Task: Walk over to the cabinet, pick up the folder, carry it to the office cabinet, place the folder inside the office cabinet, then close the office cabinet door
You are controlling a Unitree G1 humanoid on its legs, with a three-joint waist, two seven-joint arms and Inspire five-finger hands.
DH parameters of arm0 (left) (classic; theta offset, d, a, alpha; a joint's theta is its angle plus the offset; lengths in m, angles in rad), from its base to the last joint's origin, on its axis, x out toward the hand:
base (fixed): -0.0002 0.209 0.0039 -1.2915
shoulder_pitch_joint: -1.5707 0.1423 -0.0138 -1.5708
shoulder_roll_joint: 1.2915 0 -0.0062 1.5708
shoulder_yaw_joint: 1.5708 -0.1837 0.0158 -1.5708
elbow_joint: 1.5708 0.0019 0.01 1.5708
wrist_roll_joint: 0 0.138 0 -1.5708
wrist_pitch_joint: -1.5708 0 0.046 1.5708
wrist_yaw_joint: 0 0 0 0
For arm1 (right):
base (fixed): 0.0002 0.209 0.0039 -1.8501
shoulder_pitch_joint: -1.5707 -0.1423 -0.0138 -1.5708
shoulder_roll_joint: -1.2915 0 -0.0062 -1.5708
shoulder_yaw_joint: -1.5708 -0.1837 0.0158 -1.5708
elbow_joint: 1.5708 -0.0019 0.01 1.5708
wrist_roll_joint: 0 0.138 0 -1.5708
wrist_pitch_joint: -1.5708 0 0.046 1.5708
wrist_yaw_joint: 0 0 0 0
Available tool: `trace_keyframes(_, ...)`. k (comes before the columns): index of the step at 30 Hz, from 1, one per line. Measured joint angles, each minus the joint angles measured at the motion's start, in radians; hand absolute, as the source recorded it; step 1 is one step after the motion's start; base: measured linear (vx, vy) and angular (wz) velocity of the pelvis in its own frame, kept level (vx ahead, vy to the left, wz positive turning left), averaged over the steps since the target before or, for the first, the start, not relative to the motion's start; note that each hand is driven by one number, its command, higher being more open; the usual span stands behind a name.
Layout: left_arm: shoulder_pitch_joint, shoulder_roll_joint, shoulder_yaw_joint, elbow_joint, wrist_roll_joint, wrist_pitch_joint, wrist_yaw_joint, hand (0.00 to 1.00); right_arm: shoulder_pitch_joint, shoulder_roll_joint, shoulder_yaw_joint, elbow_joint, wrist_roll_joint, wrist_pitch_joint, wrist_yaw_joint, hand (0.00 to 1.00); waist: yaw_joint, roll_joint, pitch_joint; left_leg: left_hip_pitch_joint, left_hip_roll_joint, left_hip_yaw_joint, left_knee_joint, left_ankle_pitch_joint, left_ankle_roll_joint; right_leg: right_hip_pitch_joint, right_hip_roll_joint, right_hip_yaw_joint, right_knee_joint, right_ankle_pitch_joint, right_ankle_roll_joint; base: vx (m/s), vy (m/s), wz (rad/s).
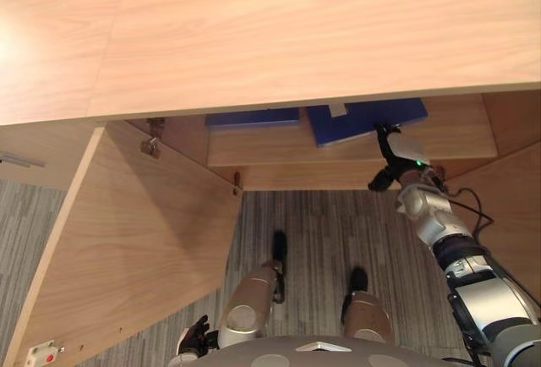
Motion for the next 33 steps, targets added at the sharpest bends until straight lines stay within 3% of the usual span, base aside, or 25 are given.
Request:
trace_keyframes(12, -0.003, 0.004, -0.001, -0.060, -0.005, -0.020, 0.000, 1.00, -0.205, -0.093, 0.142, -0.058, 0.001, 0.015, 0.002, 1.00, -0.005, -0.015, 0.066, -0.096, 0.024, 0.009, 0.027, 0.015, -0.013, -0.123, 0.016, 0.012, 0.080, -0.006, -0.008, -0.01, -0.015, -0.04)
trace_keyframes(13, -0.013, 0.003, -0.003, -0.075, -0.005, -0.021, 0.000, 1.00, -0.241, -0.105, 0.153, -0.058, 0.003, 0.014, 0.002, 1.00, -0.005, -0.012, 0.089, -0.120, 0.026, 0.007, 0.074, -0.003, -0.014, -0.142, 0.015, 0.015, 0.115, -0.013, -0.012, -0.06, -0.031, 0.14)
trace_keyframes(15, 0.002, 0.028, -0.156, -0.257, -0.012, 0.003, 0.015, 1.00, -0.299, -0.198, 0.156, -0.078, 0.009, 0.011, 0.002, 1.00, 0.018, 0.003, 0.135, -0.247, 0.017, -0.014, 0.281, -0.086, -0.009, -0.245, -0.005, 0.030, 0.290, -0.090, -0.012, -0.16, -0.029, 0.24)
trace_keyframes(16, 0.006, 0.036, -0.183, -0.305, -0.017, 0.000, 0.009, 1.00, -0.306, -0.231, 0.156, -0.082, 0.008, 0.008, 0.002, 1.00, 0.029, 0.010, 0.150, -0.284, 0.014, -0.016, 0.351, -0.117, -0.009, -0.274, -0.009, 0.037, 0.343, -0.118, -0.009, -0.16, -0.003, 0.14)
trace_keyframes(21, 0.014, 0.047, -0.216, -0.335, -0.130, 0.000, -0.034, 1.00, -0.315, -0.305, 0.161, -0.089, 0.007, -0.016, 0.008, 1.00, 0.021, 0.030, 0.189, -0.439, 0.013, -0.014, 0.563, -0.207, 0.008, -0.409, -0.021, 0.075, 0.523, -0.185, 0.011, -0.16, 0.051, -0.01)
trace_keyframes(30, 0.043, 0.113, -0.305, -0.408, -0.182, -0.002, -0.073, 1.00, -0.507, -0.434, 0.296, -0.124, 0.012, -0.034, 0.059, 1.00, 0.025, 0.019, 0.219, -0.637, 0.007, -0.001, 0.755, -0.252, 0.026, -0.611, -0.042, 0.126, 0.714, -0.234, 0.047, -0.09, 0.035, 0.02)
trace_keyframes(33, 0.062, 0.132, -0.328, -0.447, -0.202, 0.003, -0.079, 1.00, -0.589, -0.475, 0.336, -0.126, 0.119, -0.060, 0.126, 1.00, 0.026, 0.016, 0.222, -0.694, 0.004, -0.001, 0.799, -0.261, 0.032, -0.673, -0.049, 0.135, 0.773, -0.249, 0.052, -0.09, -0.021, 0.06)
